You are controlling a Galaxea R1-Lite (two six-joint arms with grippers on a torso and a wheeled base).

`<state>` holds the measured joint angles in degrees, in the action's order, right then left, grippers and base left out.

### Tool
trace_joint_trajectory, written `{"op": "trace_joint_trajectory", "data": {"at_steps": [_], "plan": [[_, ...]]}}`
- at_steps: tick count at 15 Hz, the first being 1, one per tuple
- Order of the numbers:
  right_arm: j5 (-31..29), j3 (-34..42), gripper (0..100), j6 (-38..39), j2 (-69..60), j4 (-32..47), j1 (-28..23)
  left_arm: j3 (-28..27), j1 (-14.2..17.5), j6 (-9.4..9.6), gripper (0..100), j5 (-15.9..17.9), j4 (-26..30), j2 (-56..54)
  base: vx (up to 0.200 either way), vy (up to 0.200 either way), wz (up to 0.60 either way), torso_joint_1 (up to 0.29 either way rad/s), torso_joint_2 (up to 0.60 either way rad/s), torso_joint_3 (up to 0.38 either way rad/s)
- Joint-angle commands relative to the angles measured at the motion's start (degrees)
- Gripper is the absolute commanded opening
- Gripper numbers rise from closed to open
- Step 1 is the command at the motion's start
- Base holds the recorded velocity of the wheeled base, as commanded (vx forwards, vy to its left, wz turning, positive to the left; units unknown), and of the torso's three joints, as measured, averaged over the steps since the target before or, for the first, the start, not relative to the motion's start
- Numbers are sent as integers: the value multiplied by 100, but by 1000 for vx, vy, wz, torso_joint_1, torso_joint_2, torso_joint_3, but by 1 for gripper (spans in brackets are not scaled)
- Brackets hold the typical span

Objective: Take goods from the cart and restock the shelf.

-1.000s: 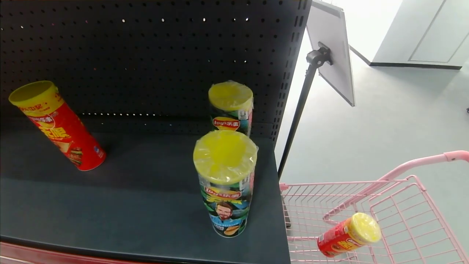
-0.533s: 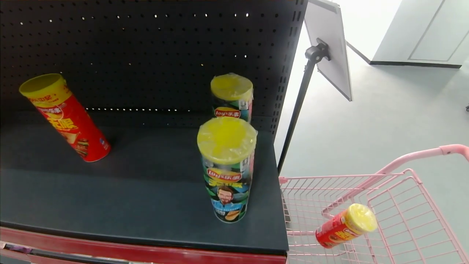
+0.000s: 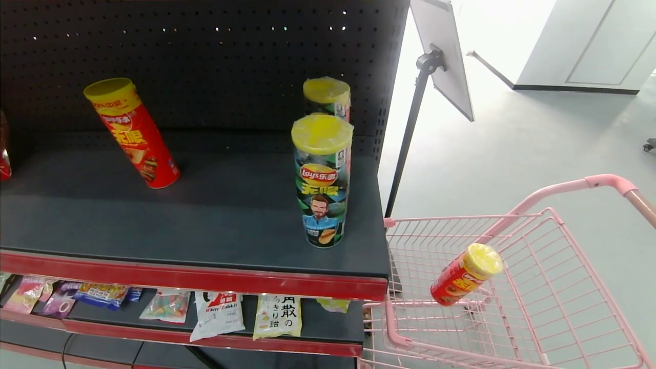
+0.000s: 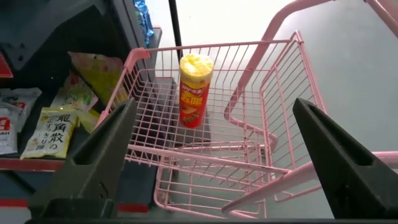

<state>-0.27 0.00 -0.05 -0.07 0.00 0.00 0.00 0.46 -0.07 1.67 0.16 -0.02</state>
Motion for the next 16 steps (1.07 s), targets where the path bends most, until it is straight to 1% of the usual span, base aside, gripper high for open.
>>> {"op": "trace_joint_trajectory", "data": {"at_steps": [1, 7, 10, 16], "plan": [[0, 0, 100, -4, 7, 0, 0, 0, 6, -1, 100, 0, 2, 2, 0, 0, 0, 0, 0, 0], [0, 0, 100, -4, 7, 0, 0, -9, 6, 7, 100, 9, 2, 2, 0, 0, 0, 0, 0, 0], [0, 0, 100, -4, 7, 0, 0, 0, -2, -1, 100, 0, 2, 2, 0, -200, 0, 5, 2, 4], [0, 0, 100, -4, 7, 0, 0, 0, 6, -1, 100, 0, 2, 2, 0, 0, 0, 0, 0, 0]]}}
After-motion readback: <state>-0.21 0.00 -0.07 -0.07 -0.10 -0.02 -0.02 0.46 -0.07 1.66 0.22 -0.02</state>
